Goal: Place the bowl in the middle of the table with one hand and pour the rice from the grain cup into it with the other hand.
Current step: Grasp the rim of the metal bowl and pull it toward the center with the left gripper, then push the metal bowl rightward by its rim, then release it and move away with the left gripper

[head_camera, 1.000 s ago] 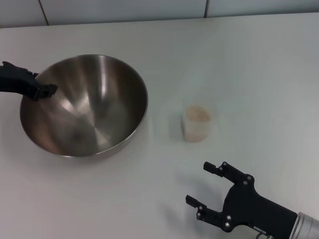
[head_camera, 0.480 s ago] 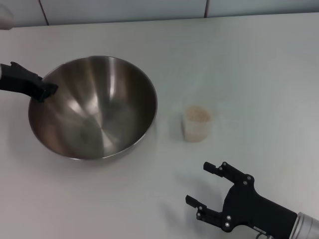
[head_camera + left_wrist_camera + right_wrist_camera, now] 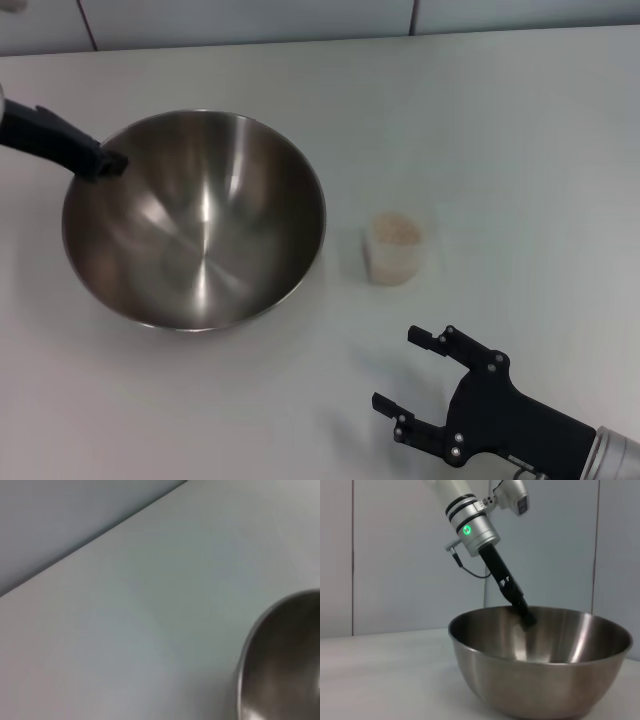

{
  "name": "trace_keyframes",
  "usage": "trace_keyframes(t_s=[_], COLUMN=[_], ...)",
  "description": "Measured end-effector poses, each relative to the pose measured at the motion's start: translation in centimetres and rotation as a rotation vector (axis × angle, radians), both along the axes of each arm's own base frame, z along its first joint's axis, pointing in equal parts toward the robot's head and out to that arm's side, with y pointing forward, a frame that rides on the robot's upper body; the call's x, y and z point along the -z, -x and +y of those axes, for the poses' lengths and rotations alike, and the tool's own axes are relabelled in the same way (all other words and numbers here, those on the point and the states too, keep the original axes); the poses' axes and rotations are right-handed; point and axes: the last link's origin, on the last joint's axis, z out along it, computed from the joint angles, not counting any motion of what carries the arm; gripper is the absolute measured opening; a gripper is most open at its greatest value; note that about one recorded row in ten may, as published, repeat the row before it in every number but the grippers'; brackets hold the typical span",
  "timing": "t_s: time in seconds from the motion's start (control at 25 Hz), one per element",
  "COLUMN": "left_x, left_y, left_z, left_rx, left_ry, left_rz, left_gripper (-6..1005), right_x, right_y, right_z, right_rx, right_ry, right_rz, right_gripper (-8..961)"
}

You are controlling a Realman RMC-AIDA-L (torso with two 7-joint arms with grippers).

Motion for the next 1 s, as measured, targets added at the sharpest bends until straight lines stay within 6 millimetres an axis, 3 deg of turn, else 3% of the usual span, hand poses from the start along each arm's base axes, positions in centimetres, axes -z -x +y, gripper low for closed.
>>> trace_keyframes(t_s=[0.08,0.52,0.6,1.0], left_x=[-1.1,-2.2,-1.3,2.6], left_y=[-0.4,-2.2,-3.5,-3.5], left_z=[0.6,0.9,0.3,0.0], left_rx=[0.000,0.011,0.036,0.088], left_ry=[0.034,0.160,0.227,0.258], left_rz=[-0.017,-0.035,-0.078,-0.043], left_gripper=[70,42,42,38], right_x=[0.0,0.0,0.0,0.0], right_y=[0.0,0.0,0.0,0.1], right_z=[0.0,0.0,0.0,0.1], right_rx=[0.000,0.000,0.000,-0.003], right_ry=[0.000,0.000,0.000,0.000], right_rz=[0.000,0.000,0.001,0.002], right_gripper=[783,783,783,782])
